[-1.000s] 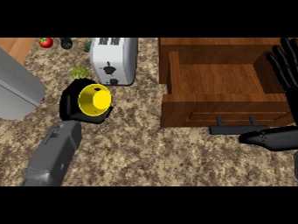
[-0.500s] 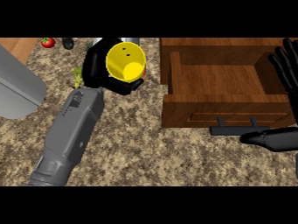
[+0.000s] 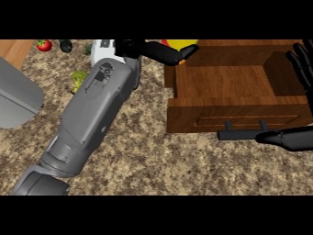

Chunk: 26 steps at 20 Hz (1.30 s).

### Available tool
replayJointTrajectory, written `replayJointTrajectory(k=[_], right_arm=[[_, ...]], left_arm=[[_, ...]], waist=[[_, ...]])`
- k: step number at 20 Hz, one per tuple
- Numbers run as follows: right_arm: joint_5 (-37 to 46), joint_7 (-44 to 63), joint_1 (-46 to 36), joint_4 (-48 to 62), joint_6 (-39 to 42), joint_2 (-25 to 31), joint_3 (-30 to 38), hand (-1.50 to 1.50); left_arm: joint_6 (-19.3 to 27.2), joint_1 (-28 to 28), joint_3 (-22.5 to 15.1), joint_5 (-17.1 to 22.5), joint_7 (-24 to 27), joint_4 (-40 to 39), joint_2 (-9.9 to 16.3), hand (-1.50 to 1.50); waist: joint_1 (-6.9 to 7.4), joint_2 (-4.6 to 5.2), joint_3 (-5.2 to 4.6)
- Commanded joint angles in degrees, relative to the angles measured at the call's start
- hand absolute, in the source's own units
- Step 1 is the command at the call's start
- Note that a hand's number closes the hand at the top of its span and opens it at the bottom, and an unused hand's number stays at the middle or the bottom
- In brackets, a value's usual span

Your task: Pick up the cup, place it into the drawer and close the drawer

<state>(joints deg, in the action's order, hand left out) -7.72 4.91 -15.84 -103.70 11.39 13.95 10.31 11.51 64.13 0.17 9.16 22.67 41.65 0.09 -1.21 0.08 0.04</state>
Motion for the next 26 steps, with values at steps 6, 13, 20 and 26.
replayJointTrajectory(k=[6,13,20,26], right_arm=[[1.32,-3.03,0.85,0.81,0.35,-1.38,-1.62,-1.5],[-0.67,-0.21,-4.76,1.31,1.22,-0.71,-2.14,-1.5],[0.86,-0.01,-4.66,0.3,0.98,-2.94,-5.97,-1.5],[-3.16,-0.86,-7.19,1.89,4.76,-3.82,-7.72,-1.5]], left_arm=[[8.33,11.63,-7.04,4.35,-7.31,-16.08,-0.09,1.5],[6.12,13.19,-14.67,7.14,-10.82,-23.65,-0.09,1.5],[4.2,10.73,-20.33,8.27,-10.87,-25.55,-0.09,1.5],[4.39,8.03,-19.18,13.73,-5.4,-22.76,-0.09,-1.5]], waist=[[-2.83,0.78,0.06],[-6.34,1.65,0.1],[-10.21,2.54,0.1],[-11.02,3.27,0.05]])
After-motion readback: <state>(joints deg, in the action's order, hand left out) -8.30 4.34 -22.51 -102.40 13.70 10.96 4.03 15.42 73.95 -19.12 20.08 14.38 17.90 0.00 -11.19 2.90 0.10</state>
